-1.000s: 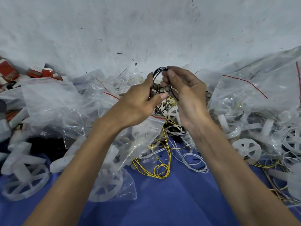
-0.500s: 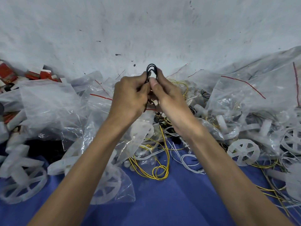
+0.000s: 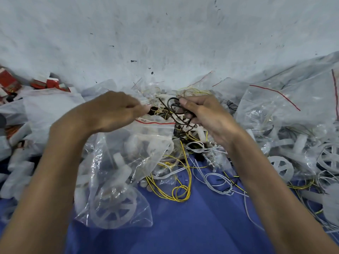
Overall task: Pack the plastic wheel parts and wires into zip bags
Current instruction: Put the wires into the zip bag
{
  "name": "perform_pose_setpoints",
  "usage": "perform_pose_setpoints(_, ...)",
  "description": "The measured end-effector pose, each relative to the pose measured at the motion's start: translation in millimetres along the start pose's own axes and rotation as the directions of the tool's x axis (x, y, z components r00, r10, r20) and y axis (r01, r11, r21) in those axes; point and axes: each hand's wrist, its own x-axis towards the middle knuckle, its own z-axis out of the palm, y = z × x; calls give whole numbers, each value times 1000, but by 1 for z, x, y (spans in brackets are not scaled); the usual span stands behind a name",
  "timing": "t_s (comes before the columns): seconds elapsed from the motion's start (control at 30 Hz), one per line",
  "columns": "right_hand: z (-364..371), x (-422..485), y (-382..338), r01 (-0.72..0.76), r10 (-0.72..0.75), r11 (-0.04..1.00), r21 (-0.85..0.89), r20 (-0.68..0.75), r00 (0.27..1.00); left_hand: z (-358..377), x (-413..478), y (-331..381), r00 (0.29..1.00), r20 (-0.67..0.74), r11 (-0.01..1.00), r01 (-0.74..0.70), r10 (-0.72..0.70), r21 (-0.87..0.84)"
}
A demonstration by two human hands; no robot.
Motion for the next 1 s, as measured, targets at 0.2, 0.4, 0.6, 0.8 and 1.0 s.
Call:
perform_pose_setpoints(0.2, -2, -5, -11, 137, -131, 990, 44, -122, 984, 0, -8, 7, 939, 280, 979, -178, 198, -97)
perform_pose_setpoints(0.4, 6, -10, -20, 315, -317, 878, -360, 56, 947, 9, -10, 45, 880, 253, 908, -348, 402, -231)
perform_pose_setpoints(0.6, -1, -19, -24, 312, 38, 760, -571, 518, 854, 4, -16, 47, 862, 234, 873, -368, 449, -319)
perform_pose_setpoints(0.8, 1, -24, -22, 372, 82, 697, -614, 583, 808, 9, -16, 58, 860, 177, 849, -402, 479, -343)
perform_pose_setpoints(1.0, 6, -32, -17, 273, 241, 829, -487, 753, 612, 2, -19, 54, 847, 181, 828, -406, 499, -386)
